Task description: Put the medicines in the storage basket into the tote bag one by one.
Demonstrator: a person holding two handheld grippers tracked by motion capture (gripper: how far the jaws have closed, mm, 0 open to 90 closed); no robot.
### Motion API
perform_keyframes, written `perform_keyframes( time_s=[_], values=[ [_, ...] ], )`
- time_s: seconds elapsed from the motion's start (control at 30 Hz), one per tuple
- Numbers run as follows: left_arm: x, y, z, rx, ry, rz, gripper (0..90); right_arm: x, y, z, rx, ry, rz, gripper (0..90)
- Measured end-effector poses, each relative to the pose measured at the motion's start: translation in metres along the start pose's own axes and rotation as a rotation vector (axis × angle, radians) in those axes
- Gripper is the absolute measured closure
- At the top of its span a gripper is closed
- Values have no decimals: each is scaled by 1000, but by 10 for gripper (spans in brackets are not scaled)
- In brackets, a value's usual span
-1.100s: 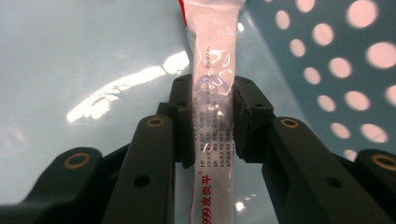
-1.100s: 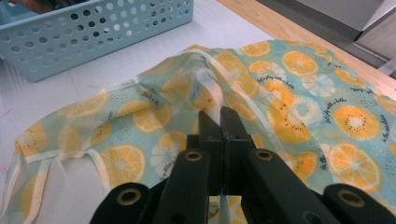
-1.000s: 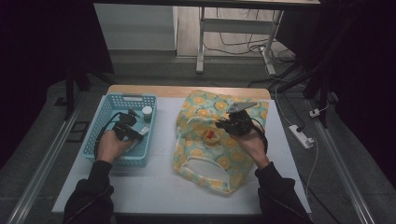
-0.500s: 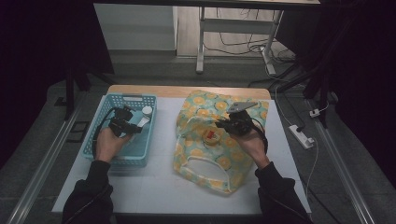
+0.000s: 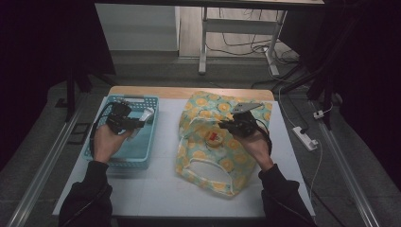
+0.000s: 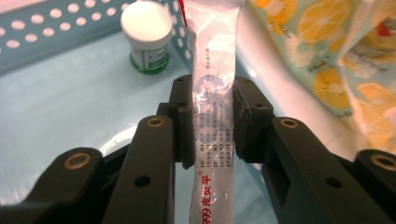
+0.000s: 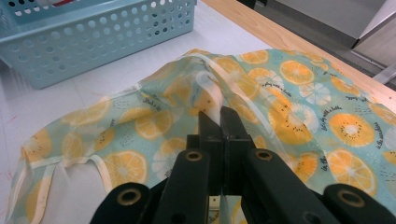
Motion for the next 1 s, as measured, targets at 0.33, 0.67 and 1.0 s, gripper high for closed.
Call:
perform_keyframes(
  time_s=[0.33, 0.67, 1.0],
  values=[
    [-19, 24, -11, 51, 43, 47, 714, 0, -1, 0, -1, 2, -2, 895],
    [-22, 62, -16, 134, 53, 119, 715, -1, 0, 0, 0, 4, 0, 895],
    [-11, 101, -19, 217, 41, 188, 714, -2, 0, -1, 4, 17, -2, 895]
  ],
)
Point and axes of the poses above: each handheld gripper's, and its own axes: x roughly forward along the jaws, z roughly out of its underside, y roughly to its right, the point moved 1 cm from there along x, roughly forward along the jaws, and after that the axes turned 14 degrees about -z, right-handed, at the moved point
